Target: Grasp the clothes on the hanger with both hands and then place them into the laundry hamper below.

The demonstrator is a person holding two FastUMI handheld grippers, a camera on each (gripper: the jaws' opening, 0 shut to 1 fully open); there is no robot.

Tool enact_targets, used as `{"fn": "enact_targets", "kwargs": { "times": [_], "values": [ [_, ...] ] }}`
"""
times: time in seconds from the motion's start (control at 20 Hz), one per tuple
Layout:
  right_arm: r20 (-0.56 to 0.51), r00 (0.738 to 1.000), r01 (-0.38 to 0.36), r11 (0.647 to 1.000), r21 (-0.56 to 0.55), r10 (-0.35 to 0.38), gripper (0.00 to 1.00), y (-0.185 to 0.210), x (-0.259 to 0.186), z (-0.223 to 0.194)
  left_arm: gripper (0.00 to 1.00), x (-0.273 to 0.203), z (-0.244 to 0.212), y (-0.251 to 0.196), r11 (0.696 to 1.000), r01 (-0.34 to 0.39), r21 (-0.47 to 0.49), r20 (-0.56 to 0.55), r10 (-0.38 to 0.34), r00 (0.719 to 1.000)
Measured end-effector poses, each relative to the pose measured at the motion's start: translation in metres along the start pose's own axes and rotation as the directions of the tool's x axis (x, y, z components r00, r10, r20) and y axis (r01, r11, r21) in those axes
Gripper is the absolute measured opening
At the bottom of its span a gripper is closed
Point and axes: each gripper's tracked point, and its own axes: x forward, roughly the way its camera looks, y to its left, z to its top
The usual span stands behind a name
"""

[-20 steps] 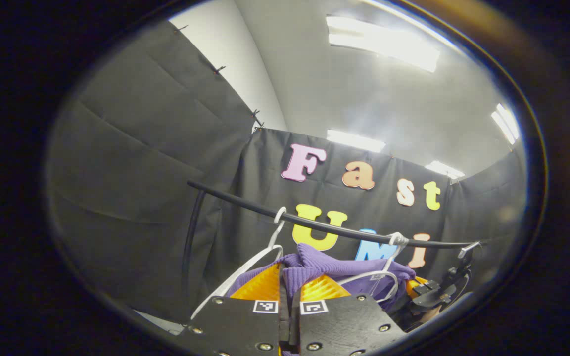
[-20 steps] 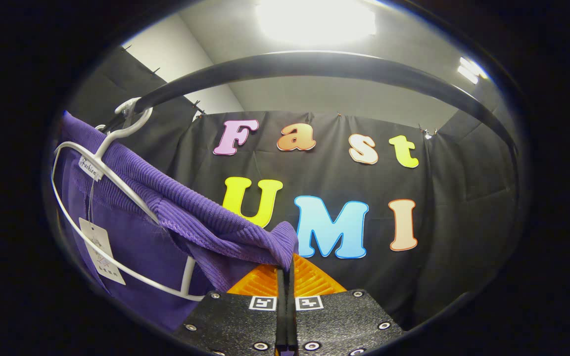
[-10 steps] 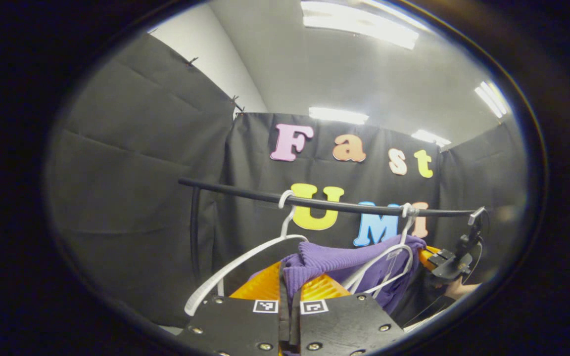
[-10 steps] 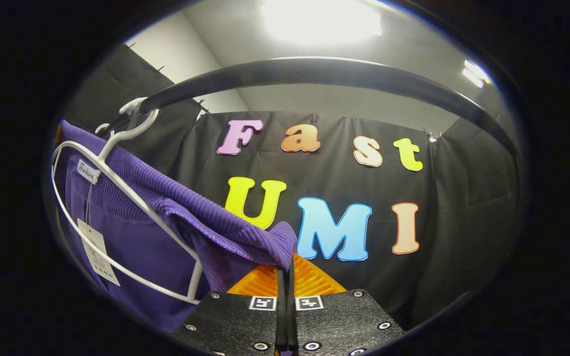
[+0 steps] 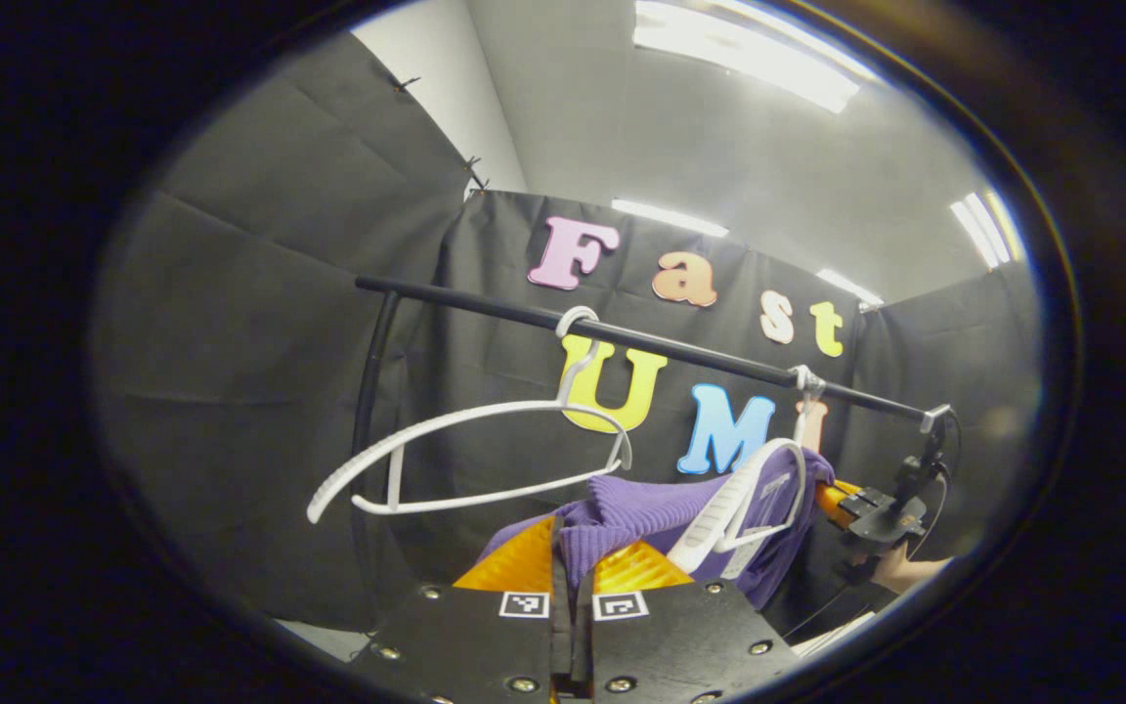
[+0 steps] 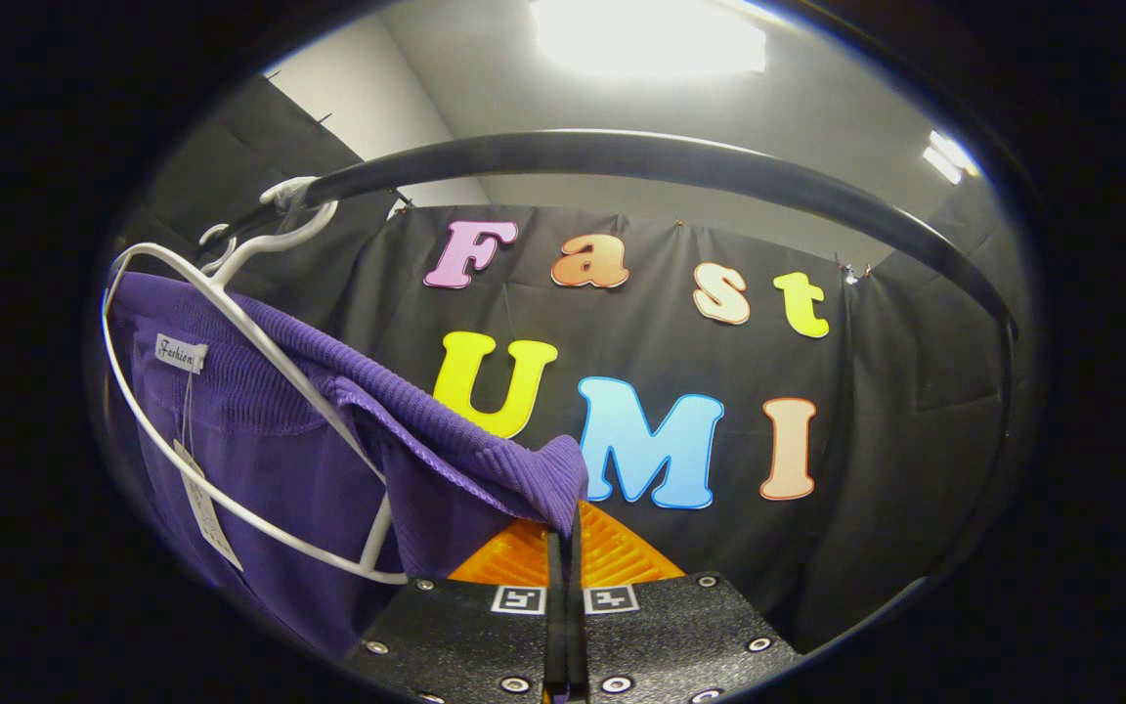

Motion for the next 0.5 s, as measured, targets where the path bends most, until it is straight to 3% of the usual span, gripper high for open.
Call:
{"fn": "enact_targets", "kwargs": {
  "times": [0.5],
  "values": [
    [-0.075,0.997,0.000,1.000,0.016,0.001,0.00,-0.013,-0.011,-0.038,0.01,0.002,-0.066,-0.019,0.997,-0.028,-0.068,-0.076,0.023,0.997]
  ]
}}
